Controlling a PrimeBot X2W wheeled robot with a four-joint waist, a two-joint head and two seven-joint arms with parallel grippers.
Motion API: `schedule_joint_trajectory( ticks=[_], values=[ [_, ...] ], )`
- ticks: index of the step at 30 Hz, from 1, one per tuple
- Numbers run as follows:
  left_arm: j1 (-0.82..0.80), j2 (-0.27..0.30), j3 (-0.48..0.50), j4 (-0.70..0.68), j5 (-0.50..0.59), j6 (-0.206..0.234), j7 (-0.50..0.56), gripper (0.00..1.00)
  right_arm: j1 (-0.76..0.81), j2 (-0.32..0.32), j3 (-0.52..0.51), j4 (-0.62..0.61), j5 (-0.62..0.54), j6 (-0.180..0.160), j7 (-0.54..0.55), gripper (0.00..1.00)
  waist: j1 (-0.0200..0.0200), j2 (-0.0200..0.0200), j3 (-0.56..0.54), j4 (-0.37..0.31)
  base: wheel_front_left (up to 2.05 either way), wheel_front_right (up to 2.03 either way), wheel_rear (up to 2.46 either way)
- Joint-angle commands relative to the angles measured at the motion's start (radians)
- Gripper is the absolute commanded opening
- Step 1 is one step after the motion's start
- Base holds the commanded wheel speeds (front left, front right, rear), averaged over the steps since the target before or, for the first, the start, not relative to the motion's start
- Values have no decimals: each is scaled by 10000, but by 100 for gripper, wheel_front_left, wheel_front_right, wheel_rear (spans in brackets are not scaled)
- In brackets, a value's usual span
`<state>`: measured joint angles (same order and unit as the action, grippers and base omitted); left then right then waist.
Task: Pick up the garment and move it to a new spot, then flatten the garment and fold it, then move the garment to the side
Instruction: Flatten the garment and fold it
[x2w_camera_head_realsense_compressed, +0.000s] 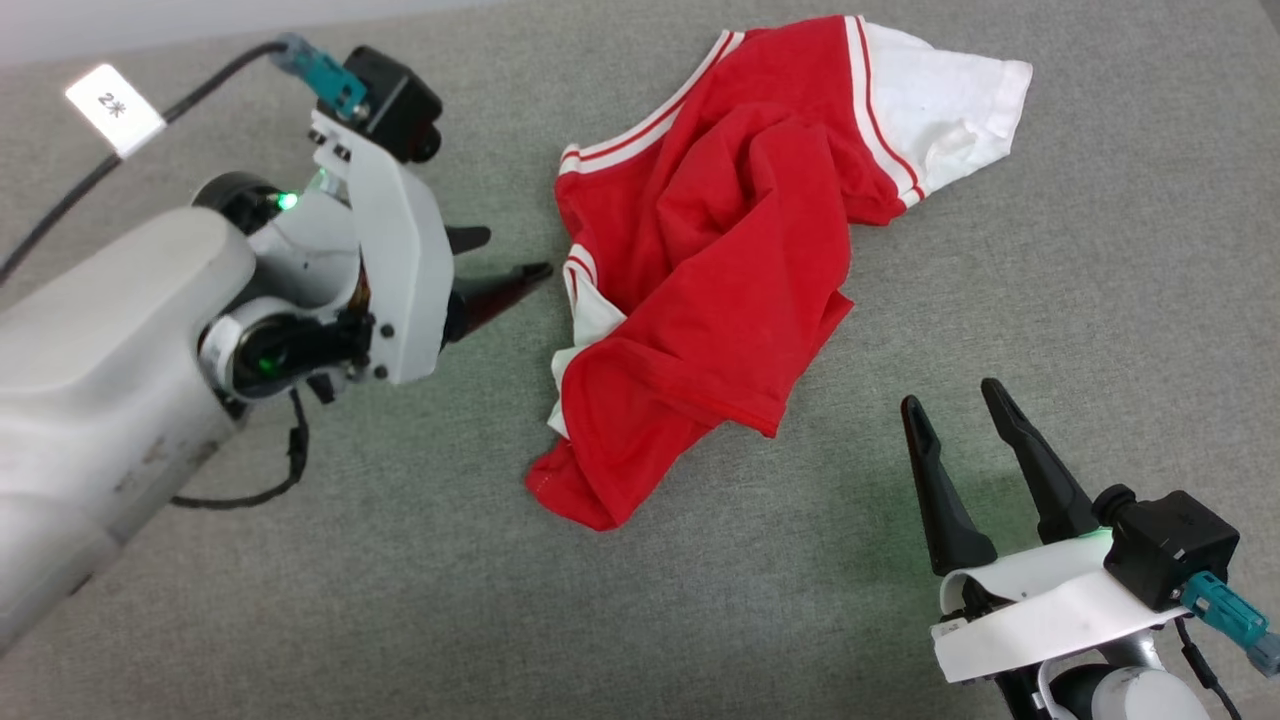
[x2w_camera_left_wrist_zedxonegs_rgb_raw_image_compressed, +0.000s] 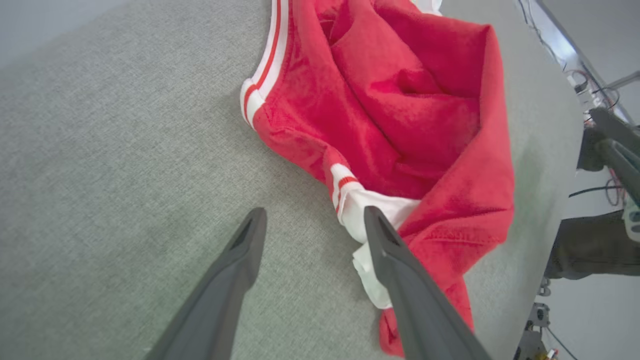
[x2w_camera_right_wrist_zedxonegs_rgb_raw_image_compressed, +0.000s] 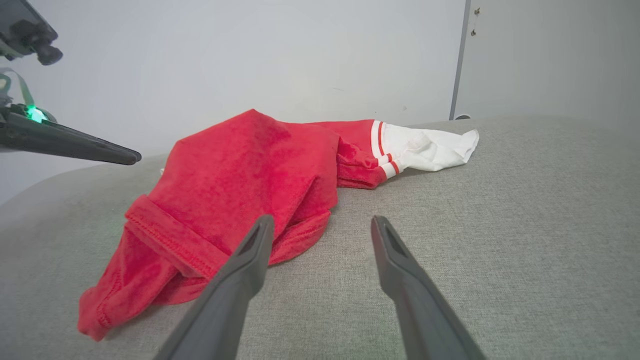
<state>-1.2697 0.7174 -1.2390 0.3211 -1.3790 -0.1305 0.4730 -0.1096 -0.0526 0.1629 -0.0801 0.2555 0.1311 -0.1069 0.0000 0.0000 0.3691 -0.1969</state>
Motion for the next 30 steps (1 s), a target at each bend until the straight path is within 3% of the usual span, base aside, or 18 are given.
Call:
schedule_joint_trajectory(
  ticks=[1, 13, 15, 17, 20, 21, 25, 30],
  values=[
    [29, -129, 62, 141, -150, 3, -27, 100, -52, 28, -20, -41, 45, -7, -54, 100, 0, 0, 62, -49, 0, 0, 0],
    [-270, -999, 62, 1327, -956, 3, 533, 100, -143, 28, 67, -31, 95, -7, -156, 100, 0, 0, 343, -196, 0, 0, 0],
    [-196, -1054, 43, 1394, -1019, 3, 591, 88, -158, 28, 83, -16, 99, -7, -166, 100, 0, 0, 389, -212, 0, 0, 0],
    [-182, -1094, 4, 1443, -985, 3, 657, 84, -172, 28, 54, -3, 111, -7, -175, 100, 0, 0, 421, -212, 0, 0, 0],
    [-128, -1138, -50, 1451, -887, 3, 674, 33, -213, 29, 3, 0, 107, -7, -190, 100, 0, 0, 466, -196, 0, 0, 0],
    [-72, -1152, -83, 1411, -962, 3, 799, 0, -237, 29, 3, 3, 102, -7, -193, 100, 0, 0, 479, -188, 0, 0, 0],
    [-348, -929, -113, 1368, -729, 3, 743, 0, -264, 29, 4, -22, 122, -7, -235, 100, 0, 0, 550, -136, 0, 0, 0],
    [-1165, -259, -127, 1617, -89, 3, 677, 0, -244, 29, 38, 20, 147, -7, -285, 100, 0, 0, 694, -96, 0, 0, 0]
  ],
)
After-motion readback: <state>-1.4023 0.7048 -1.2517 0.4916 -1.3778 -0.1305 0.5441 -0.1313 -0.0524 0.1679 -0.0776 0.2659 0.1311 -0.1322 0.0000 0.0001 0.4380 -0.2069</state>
